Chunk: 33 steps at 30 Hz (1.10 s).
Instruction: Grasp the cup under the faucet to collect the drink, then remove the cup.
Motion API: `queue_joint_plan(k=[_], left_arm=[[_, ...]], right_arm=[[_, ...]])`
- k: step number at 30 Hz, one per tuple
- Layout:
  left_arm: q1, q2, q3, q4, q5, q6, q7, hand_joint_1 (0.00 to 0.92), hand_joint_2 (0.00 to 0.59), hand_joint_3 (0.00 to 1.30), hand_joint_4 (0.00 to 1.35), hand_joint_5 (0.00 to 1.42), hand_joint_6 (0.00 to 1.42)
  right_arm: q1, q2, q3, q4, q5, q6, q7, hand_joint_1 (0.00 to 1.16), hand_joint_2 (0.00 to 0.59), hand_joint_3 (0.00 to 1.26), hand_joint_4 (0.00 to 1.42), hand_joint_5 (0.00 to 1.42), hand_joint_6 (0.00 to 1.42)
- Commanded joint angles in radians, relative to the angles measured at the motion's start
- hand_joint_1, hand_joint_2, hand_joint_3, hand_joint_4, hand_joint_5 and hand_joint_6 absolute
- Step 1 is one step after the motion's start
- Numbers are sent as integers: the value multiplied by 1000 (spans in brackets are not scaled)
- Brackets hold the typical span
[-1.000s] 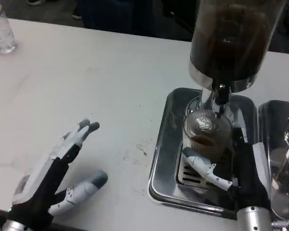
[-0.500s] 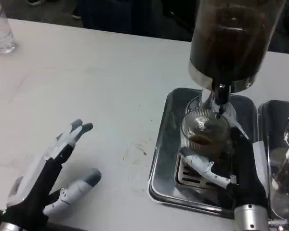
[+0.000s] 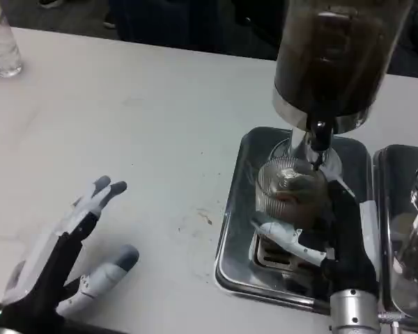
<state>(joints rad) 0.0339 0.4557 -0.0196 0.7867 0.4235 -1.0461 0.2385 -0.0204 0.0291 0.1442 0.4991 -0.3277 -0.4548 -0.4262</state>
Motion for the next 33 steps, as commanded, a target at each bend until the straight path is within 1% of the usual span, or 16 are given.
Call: queue_joint_plan(k=[1, 4, 9, 12, 17, 19, 21, 24, 26, 29, 33], left_arm=[[5, 16, -5, -9, -9, 11, -12, 0, 150, 134, 0, 94, 0], [2, 15, -6, -9, -9, 13, -14, 0, 151, 134, 0, 98, 0], [1, 15, -8, -9, -9, 13, -17, 0, 151, 134, 0, 102, 0], [-2, 12, -9, -7, -9, 14, -21, 0, 151, 134, 0, 103, 0], [-11, 9, -13, -1, -9, 15, -25, 0, 151, 134, 0, 103, 0], [-14, 7, -15, 0, -9, 15, -25, 0, 151, 134, 0, 103, 0], [-16, 4, -17, 1, -7, 15, -25, 0, 152, 134, 0, 103, 0], [-19, 3, -21, 3, -5, 16, -24, 0, 152, 134, 0, 103, 0], [-20, 2, -23, 4, -6, 15, -23, 0, 152, 134, 0, 103, 0], [-21, 1, -27, 4, -6, 14, -19, 0, 152, 134, 0, 103, 0], [-23, 1, -30, 6, -9, 15, -18, 0, 152, 134, 0, 108, 0]], right_arm=[[10, 7, 2, 28, -7, 17, -9, 1025, 186, 524, 558, 614, 682], [13, 9, 0, 26, -6, 9, -22, 1035, 176, 546, 585, 650, 745], [19, 9, -1, 18, -13, -5, -45, 1041, 177, 559, 608, 703, 828], [25, 10, -3, 9, -15, -12, -61, 1051, 167, 576, 637, 742, 901], [39, 9, -4, -16, -27, -22, -82, 1059, 152, 607, 679, 786, 975], [43, 8, -3, -28, -37, -24, -93, 1062, 140, 650, 704, 820, 1046], [44, 7, -3, -34, -45, -27, -99, 1065, 124, 688, 738, 856, 1087], [48, 3, 2, -46, -60, -31, -104, 1068, 117, 729, 758, 889, 1148], [48, 1, 4, -48, -65, -32, -103, 1060, 134, 748, 765, 904, 1182], [48, 0, 2, -47, -65, -36, -100, 1038, 177, 780, 782, 921, 1203], [49, -2, 0, -50, -63, -38, -97, 1020, 198, 809, 795, 938, 1226]])
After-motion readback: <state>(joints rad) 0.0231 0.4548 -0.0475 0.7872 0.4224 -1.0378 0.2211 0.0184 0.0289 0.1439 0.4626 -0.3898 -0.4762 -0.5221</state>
